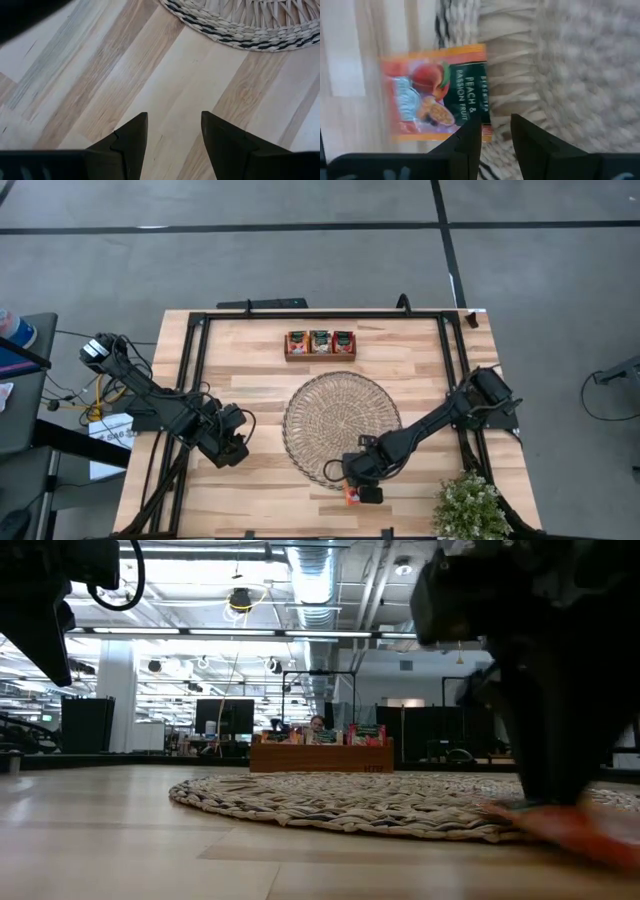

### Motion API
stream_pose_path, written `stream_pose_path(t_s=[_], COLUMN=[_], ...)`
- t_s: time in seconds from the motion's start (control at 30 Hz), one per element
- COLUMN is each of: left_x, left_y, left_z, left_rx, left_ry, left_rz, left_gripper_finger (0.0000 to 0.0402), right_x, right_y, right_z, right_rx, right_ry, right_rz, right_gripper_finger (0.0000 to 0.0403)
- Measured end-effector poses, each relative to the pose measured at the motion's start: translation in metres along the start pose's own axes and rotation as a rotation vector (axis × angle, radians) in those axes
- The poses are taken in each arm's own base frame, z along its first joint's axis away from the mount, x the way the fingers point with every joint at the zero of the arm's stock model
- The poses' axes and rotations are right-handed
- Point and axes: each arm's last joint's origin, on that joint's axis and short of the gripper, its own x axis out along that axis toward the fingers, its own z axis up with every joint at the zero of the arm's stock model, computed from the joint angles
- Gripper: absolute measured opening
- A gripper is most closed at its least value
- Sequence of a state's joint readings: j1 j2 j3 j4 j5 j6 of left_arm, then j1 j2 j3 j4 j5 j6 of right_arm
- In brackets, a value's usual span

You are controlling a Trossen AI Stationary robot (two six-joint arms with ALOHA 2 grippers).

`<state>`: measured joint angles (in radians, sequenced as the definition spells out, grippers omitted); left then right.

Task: Pick & Place Tea
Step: Put the orange tea bag into the left section of the brown wooden organizer

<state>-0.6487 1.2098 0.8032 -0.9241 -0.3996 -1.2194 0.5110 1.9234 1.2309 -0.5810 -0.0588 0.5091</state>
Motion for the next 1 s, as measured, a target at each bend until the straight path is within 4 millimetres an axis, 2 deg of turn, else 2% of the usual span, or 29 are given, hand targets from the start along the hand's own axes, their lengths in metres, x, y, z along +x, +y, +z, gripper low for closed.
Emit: stream_pose_path(t_s=[0.17,0.27,0.7,1.0], left_x=[0.000,0.000,0.000,0.000], left_y=[-0.001,-0.001,-0.001,-0.001], left_z=[0.000,0.000,0.000,0.000], left_rx=[0.017,0.022,0.041,0.048], left_ry=[-0.002,-0.003,-0.003,-0.003], left_rz=[-0.006,-0.009,-0.009,-0.010], left_gripper_finger=[0.0177,0.0177,0.0177,0.0177], right_x=[0.020,0.025,0.026,0.018], right_y=[0.002,0.001,0.000,0.004], right_z=[-0.001,-0.002,-0.003,0.004], right_rx=[0.016,0.034,0.091,0.070], right_ry=[0.052,0.069,0.058,0.060], right_rz=[0.020,0.015,-0.017,-0.048], right_gripper_finger=[0.0097,0.0097,0.0096,0.0049])
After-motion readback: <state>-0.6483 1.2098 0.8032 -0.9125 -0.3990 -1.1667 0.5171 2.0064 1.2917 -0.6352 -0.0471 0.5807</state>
